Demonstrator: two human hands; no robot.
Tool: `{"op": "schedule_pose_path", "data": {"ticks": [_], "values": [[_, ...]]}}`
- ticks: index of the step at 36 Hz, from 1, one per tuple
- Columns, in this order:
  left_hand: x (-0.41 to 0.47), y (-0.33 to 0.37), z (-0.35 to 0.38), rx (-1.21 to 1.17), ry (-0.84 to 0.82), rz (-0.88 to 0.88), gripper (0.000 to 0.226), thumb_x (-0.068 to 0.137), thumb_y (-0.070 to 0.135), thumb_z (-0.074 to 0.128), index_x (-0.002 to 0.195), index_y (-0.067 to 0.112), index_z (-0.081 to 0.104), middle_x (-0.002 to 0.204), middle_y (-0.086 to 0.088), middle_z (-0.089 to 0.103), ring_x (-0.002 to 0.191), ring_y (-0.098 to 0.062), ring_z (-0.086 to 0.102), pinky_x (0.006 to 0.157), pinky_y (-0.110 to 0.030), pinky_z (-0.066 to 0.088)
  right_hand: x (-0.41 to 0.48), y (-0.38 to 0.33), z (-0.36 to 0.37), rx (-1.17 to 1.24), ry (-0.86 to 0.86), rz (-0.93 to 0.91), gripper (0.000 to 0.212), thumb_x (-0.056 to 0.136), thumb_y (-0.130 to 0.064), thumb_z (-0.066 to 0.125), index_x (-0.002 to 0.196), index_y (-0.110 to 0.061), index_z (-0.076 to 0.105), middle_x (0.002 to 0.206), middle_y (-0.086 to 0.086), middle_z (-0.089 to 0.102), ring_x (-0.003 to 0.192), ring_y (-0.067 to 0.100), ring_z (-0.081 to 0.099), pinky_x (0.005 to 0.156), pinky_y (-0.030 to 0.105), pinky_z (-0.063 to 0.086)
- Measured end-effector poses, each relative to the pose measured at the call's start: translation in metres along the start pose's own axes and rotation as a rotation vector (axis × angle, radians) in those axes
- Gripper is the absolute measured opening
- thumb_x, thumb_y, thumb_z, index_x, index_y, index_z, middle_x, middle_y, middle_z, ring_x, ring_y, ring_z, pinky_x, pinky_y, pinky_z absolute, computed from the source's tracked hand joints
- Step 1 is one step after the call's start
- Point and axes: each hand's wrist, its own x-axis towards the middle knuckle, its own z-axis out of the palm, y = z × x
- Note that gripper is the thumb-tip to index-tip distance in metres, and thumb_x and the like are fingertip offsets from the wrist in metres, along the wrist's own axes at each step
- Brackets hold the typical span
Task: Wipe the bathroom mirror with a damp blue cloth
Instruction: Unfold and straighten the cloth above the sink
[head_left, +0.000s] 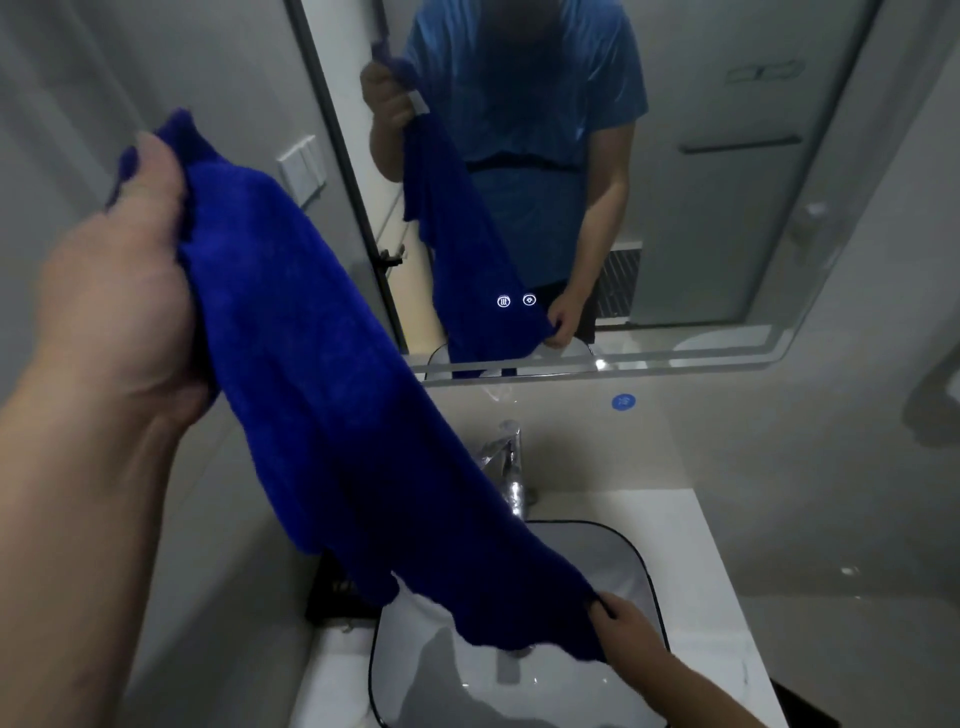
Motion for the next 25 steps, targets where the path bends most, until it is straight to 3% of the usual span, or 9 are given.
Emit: {"op": "schedule_pose_path", "data": {"ticks": [4, 6, 9, 13, 15, 17, 20, 23, 25], "values": [[-0.008, -0.011, -0.009, 0.332, 0.174, -0.083, 0.065, 0.060, 0.090, 0.078, 0.096, 0.036, 0.084, 0.101, 0.001, 0.081, 0.095, -0.025, 0.078, 0.089, -0.054, 0.061, -0.009, -0.045, -0.047, -0.078, -0.039, -0.024, 0.030, 0.111, -0.042, 0.049, 0.107, -0.032, 0.077, 0.096, -0.010, 0.076, 0.088, 0.007, 0.069, 0.072, 0.024, 0.049], [-0.024, -0.028, -0.020, 0.532, 0.211, -0.216, 0.068, 0.063, 0.092, 0.071, 0.083, 0.027, 0.081, 0.083, 0.003, 0.076, 0.078, -0.023, 0.073, 0.074, -0.040, 0.057, -0.014, -0.069, -0.078, -0.192, -0.045, -0.042, 0.031, 0.109, -0.042, 0.052, 0.098, -0.029, 0.078, 0.093, -0.007, 0.075, 0.085, 0.009, 0.068, 0.069, 0.023, 0.048], [-0.055, -0.063, -0.028, 0.766, 0.207, -0.393, 0.066, 0.085, 0.075, 0.067, 0.074, 0.011, 0.072, 0.069, -0.002, 0.069, 0.058, -0.020, 0.058, 0.060, -0.036, 0.047, -0.030, -0.109, -0.117, -0.267, -0.050, -0.007, 0.031, 0.105, -0.040, 0.057, 0.096, -0.022, 0.080, 0.095, -0.001, 0.077, 0.089, 0.017, 0.072, 0.076, 0.027, 0.056], [-0.099, -0.120, -0.018, 0.675, 0.086, -0.585, 0.040, 0.100, 0.044, 0.070, 0.080, 0.010, 0.075, 0.076, -0.015, 0.078, 0.067, -0.027, 0.068, 0.071, -0.040, 0.054, -0.053, -0.162, -0.140, -0.319, -0.027, -0.047, 0.022, 0.099, -0.033, 0.061, 0.104, -0.018, 0.078, 0.099, 0.000, 0.075, 0.086, 0.015, 0.069, 0.068, 0.027, 0.052], [-0.120, -0.140, -0.006, 0.679, 0.016, -0.621, 0.030, 0.102, 0.035, 0.068, 0.081, 0.014, 0.073, 0.073, -0.008, 0.076, 0.073, -0.029, 0.070, 0.073, -0.040, 0.054, -0.065, -0.182, -0.138, -0.193, -0.024, -0.087, 0.036, 0.096, -0.029, 0.066, 0.133, -0.025, 0.067, 0.124, 0.001, 0.067, 0.099, 0.016, 0.067, 0.077, 0.032, 0.056], [-0.141, -0.150, 0.009, 0.694, -0.082, -0.625, 0.024, 0.103, 0.037, 0.066, 0.088, 0.020, 0.074, 0.077, -0.002, 0.078, 0.076, -0.029, 0.074, 0.076, -0.042, 0.059, -0.075, -0.196, -0.131, 0.126, -0.064, -0.103, 0.059, 0.095, -0.020, 0.070, 0.151, -0.033, 0.054, 0.130, 0.007, 0.069, 0.102, 0.025, 0.072, 0.085, 0.042, 0.063], [-0.169, -0.150, 0.034, 0.560, -0.247, -0.628, 0.020, 0.106, 0.035, 0.062, 0.097, 0.026, 0.077, 0.087, -0.006, 0.081, 0.078, -0.025, 0.078, 0.074, -0.045, 0.066, -0.087, -0.213, -0.111, 0.629, -0.211, -0.096, 0.053, 0.096, -0.009, 0.070, 0.142, -0.034, 0.063, 0.104, 0.017, 0.081, 0.072, 0.021, 0.073, 0.068, 0.034, 0.062], [-0.189, -0.141, 0.055, 0.382, -0.330, -0.620, 0.025, 0.105, 0.033, 0.060, 0.104, 0.017, 0.079, 0.092, -0.011, 0.081, 0.083, -0.025, 0.078, 0.068, -0.031, 0.063, -0.094, -0.222, -0.092, 0.866, -0.294, -0.086, 0.044, 0.099, -0.005, 0.065, 0.136, -0.029, 0.068, 0.119, 0.019, 0.074, 0.071, 0.019, 0.076, 0.063, 0.031, 0.061], [-0.197, -0.137, 0.065, 0.302, -0.345, -0.651, 0.035, 0.103, 0.040, 0.058, 0.105, 0.012, 0.078, 0.094, -0.015, 0.079, 0.081, -0.025, 0.075, 0.073, -0.035, 0.061, -0.100, -0.222, -0.083, 0.925, -0.376, -0.101, 0.048, 0.099, 0.001, 0.053, 0.138, -0.023, 0.064, 0.128, 0.024, 0.067, 0.080, 0.022, 0.079, 0.067, 0.033, 0.062]]}}
